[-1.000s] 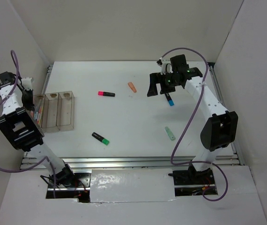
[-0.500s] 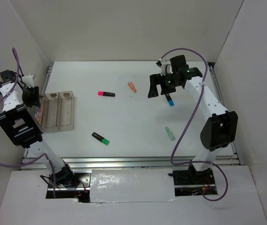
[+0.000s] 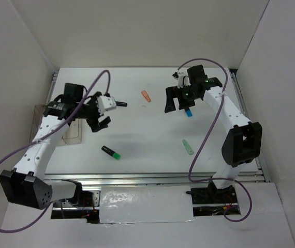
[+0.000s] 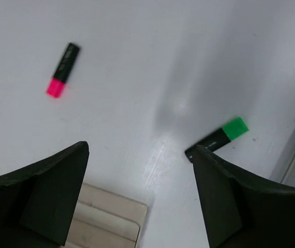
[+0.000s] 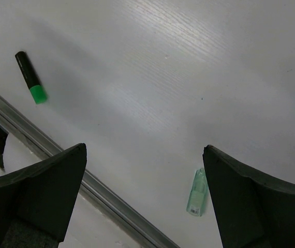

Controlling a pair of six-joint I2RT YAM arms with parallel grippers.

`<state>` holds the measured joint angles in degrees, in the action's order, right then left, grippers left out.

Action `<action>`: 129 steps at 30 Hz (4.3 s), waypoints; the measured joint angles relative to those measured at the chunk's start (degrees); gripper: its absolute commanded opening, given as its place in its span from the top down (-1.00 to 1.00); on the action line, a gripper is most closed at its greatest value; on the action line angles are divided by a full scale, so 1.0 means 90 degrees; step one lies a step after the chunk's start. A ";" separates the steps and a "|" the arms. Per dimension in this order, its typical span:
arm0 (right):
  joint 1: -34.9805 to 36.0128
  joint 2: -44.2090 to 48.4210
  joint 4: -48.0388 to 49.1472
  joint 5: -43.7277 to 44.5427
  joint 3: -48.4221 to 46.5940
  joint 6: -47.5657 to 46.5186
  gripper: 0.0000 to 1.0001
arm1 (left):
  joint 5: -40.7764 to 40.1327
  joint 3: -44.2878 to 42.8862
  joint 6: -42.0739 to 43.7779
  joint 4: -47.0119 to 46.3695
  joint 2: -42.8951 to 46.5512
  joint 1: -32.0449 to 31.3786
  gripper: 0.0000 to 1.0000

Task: Sort the stationery into containers
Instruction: Pick up the stationery from the center of the board, then place the stationery in the storage box, then pick up the stationery from the center of the board.

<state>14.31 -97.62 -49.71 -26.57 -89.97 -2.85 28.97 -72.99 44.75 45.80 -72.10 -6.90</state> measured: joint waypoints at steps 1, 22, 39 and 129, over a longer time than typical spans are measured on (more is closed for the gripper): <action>-0.0007 0.0019 -0.0005 0.0010 0.0056 -0.0010 -0.99 | 0.0002 0.0112 0.0192 0.0087 -0.0029 -0.0296 -0.81; -0.0347 0.0350 -0.0158 0.0236 0.0682 -0.0311 -1.00 | -0.1396 0.2210 0.1887 -0.0423 -0.1569 -0.2285 -0.53; -0.0454 0.0347 -0.0262 0.0216 0.0680 -0.0408 -1.00 | -0.1705 0.2676 0.2171 -0.0962 -0.1860 -0.2395 0.16; 0.1987 -0.4129 0.1826 0.1073 -0.3633 -0.0617 -1.00 | -0.0194 -0.0675 -0.4087 -0.1234 -0.0597 0.1474 -0.62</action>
<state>32.18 -134.78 -33.28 -16.91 -122.67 -8.40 27.22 -79.07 7.97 34.70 -77.47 6.37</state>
